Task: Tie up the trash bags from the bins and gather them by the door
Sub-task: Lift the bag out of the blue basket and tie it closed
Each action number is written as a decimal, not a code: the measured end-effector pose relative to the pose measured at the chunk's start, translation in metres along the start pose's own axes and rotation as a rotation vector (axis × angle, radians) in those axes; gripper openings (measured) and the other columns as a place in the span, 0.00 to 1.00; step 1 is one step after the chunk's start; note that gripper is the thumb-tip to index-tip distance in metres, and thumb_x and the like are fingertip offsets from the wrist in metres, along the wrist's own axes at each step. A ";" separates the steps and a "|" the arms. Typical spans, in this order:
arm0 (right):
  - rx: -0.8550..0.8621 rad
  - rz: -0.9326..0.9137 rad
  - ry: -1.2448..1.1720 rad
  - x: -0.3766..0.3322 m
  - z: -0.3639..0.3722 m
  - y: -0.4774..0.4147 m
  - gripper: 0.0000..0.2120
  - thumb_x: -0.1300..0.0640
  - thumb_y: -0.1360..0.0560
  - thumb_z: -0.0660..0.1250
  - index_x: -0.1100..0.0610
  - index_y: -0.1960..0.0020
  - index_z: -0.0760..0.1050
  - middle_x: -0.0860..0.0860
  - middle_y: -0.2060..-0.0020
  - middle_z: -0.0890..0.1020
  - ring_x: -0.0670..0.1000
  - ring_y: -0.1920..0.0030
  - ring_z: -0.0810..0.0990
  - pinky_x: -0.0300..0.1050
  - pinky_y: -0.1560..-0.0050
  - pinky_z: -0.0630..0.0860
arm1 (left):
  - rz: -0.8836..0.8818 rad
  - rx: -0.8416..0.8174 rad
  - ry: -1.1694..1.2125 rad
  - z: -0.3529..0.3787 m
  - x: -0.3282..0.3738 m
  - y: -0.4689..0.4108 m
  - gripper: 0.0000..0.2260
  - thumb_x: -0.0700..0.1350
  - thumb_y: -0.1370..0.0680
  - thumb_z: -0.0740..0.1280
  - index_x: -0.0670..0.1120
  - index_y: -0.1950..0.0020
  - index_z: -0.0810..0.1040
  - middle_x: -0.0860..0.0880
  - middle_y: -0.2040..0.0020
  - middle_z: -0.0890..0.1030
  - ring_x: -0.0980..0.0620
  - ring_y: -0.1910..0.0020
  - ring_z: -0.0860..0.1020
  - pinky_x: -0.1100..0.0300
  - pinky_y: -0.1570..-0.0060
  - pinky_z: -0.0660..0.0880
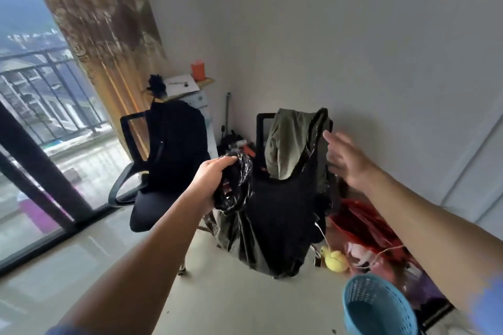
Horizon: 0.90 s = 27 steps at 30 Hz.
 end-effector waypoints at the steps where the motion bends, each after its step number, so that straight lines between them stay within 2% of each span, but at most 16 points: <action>1: -0.063 0.023 -0.013 0.010 0.012 0.001 0.46 0.35 0.39 0.75 0.49 0.27 0.62 0.51 0.39 0.73 0.51 0.41 0.73 0.48 0.49 0.74 | 0.016 -0.005 0.028 -0.001 0.011 0.004 0.08 0.45 0.25 0.68 0.44 0.61 0.84 0.45 0.64 0.83 0.48 0.69 0.81 0.58 0.69 0.79; 2: -0.136 0.050 -0.033 0.020 0.025 0.000 0.44 0.35 0.42 0.77 0.50 0.32 0.66 0.52 0.42 0.75 0.51 0.44 0.75 0.48 0.50 0.75 | 0.029 -0.009 0.052 -0.002 0.020 0.008 0.09 0.46 0.25 0.67 0.45 0.61 0.85 0.45 0.64 0.84 0.48 0.68 0.82 0.58 0.69 0.79; 4: -0.259 0.120 -0.036 0.038 0.051 -0.002 0.33 0.37 0.40 0.79 0.51 0.44 0.70 0.54 0.45 0.78 0.53 0.44 0.79 0.51 0.43 0.77 | 0.041 -0.005 0.084 -0.006 0.034 0.015 0.09 0.46 0.26 0.68 0.44 0.62 0.84 0.45 0.65 0.84 0.49 0.70 0.82 0.59 0.70 0.78; 5: -0.305 0.142 -0.011 0.042 0.062 -0.002 0.30 0.37 0.36 0.77 0.54 0.43 0.73 0.55 0.41 0.80 0.55 0.40 0.79 0.51 0.40 0.76 | 0.049 0.009 0.084 -0.008 0.039 0.018 0.08 0.46 0.26 0.68 0.43 0.61 0.83 0.45 0.66 0.83 0.48 0.71 0.81 0.59 0.71 0.78; 7: -0.393 0.164 0.014 0.043 0.086 -0.004 0.30 0.39 0.29 0.71 0.62 0.40 0.79 0.57 0.41 0.82 0.57 0.40 0.81 0.50 0.44 0.78 | 0.087 0.052 0.063 -0.014 0.048 0.025 0.08 0.46 0.26 0.69 0.41 0.59 0.82 0.43 0.65 0.82 0.47 0.71 0.81 0.57 0.70 0.78; 10: -0.439 0.241 -0.024 0.039 0.114 -0.003 0.27 0.44 0.27 0.70 0.67 0.40 0.79 0.62 0.43 0.82 0.62 0.42 0.81 0.53 0.43 0.80 | 0.168 0.159 0.054 -0.032 0.056 0.035 0.06 0.46 0.26 0.70 0.45 0.54 0.84 0.42 0.59 0.84 0.46 0.64 0.83 0.55 0.66 0.80; 12: -0.468 0.251 -0.012 0.034 0.127 -0.003 0.21 0.50 0.24 0.69 0.67 0.43 0.80 0.61 0.46 0.84 0.60 0.46 0.84 0.50 0.51 0.82 | 0.175 0.205 0.120 -0.050 0.057 0.039 0.10 0.47 0.26 0.69 0.49 0.47 0.84 0.44 0.54 0.85 0.46 0.59 0.84 0.56 0.66 0.80; 14: -0.468 0.234 -0.045 0.028 0.137 -0.004 0.16 0.53 0.22 0.66 0.66 0.44 0.81 0.61 0.49 0.85 0.58 0.50 0.85 0.47 0.57 0.83 | 0.149 0.163 0.209 -0.060 0.053 0.043 0.12 0.51 0.26 0.68 0.46 0.50 0.85 0.44 0.56 0.85 0.48 0.60 0.83 0.58 0.65 0.80; 16: -0.460 0.241 -0.144 0.021 0.145 -0.006 0.15 0.53 0.21 0.64 0.64 0.46 0.82 0.59 0.51 0.85 0.57 0.53 0.86 0.47 0.57 0.83 | 0.162 0.120 0.353 -0.069 0.048 0.046 0.14 0.55 0.28 0.67 0.45 0.58 0.84 0.46 0.63 0.82 0.50 0.66 0.82 0.59 0.67 0.77; 17: -0.455 0.250 -0.194 0.018 0.149 -0.006 0.17 0.52 0.21 0.63 0.64 0.47 0.82 0.59 0.52 0.85 0.56 0.53 0.85 0.48 0.55 0.83 | 0.161 0.109 0.427 -0.074 0.044 0.046 0.17 0.58 0.28 0.66 0.45 0.58 0.82 0.48 0.65 0.81 0.50 0.67 0.80 0.59 0.65 0.76; 19: -0.455 0.266 -0.271 0.015 0.157 -0.005 0.18 0.51 0.21 0.62 0.64 0.47 0.83 0.60 0.51 0.85 0.57 0.53 0.85 0.49 0.52 0.82 | 0.143 0.093 0.490 -0.083 0.034 0.045 0.23 0.61 0.25 0.61 0.42 0.53 0.83 0.47 0.62 0.83 0.49 0.64 0.81 0.54 0.59 0.77; 21: -0.447 0.287 -0.337 0.014 0.165 -0.005 0.17 0.53 0.21 0.61 0.64 0.53 0.83 0.58 0.57 0.85 0.55 0.57 0.85 0.49 0.53 0.81 | 0.130 0.097 0.477 -0.087 0.028 0.045 0.19 0.55 0.24 0.61 0.42 0.52 0.84 0.46 0.58 0.83 0.49 0.62 0.82 0.54 0.58 0.78; 23: -0.398 0.285 -0.342 0.014 0.169 -0.007 0.14 0.56 0.22 0.60 0.63 0.60 0.80 0.53 0.66 0.82 0.50 0.67 0.81 0.45 0.61 0.78 | 0.141 0.138 0.447 -0.088 0.025 0.043 0.11 0.47 0.24 0.64 0.44 0.55 0.85 0.46 0.58 0.83 0.50 0.62 0.82 0.55 0.60 0.79; 25: -0.342 0.272 -0.285 0.012 0.171 -0.007 0.12 0.59 0.22 0.59 0.60 0.62 0.73 0.50 0.74 0.75 0.46 0.74 0.72 0.39 0.69 0.72 | 0.148 0.172 0.416 -0.088 0.024 0.038 0.10 0.40 0.23 0.65 0.40 0.46 0.83 0.41 0.50 0.83 0.45 0.52 0.82 0.50 0.51 0.80; 26: -0.315 0.249 -0.177 0.012 0.171 -0.006 0.11 0.59 0.21 0.59 0.59 0.61 0.73 0.50 0.74 0.73 0.46 0.73 0.71 0.38 0.67 0.70 | 0.139 0.188 0.408 -0.089 0.023 0.037 0.13 0.37 0.23 0.64 0.37 0.41 0.80 0.38 0.46 0.81 0.42 0.47 0.80 0.47 0.44 0.78; 27: -0.279 0.202 0.016 0.013 0.170 -0.006 0.10 0.58 0.20 0.59 0.59 0.57 0.75 0.52 0.71 0.75 0.48 0.69 0.73 0.41 0.61 0.71 | 0.131 0.188 0.395 -0.090 0.022 0.036 0.15 0.35 0.23 0.63 0.36 0.38 0.77 0.36 0.43 0.80 0.40 0.45 0.78 0.45 0.40 0.76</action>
Point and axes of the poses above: each hand's wrist, its own y-axis away from the middle knuckle, its own z-axis out of the palm, x = y × z, the point moved 7 cm from there along -y, towards the middle knuckle
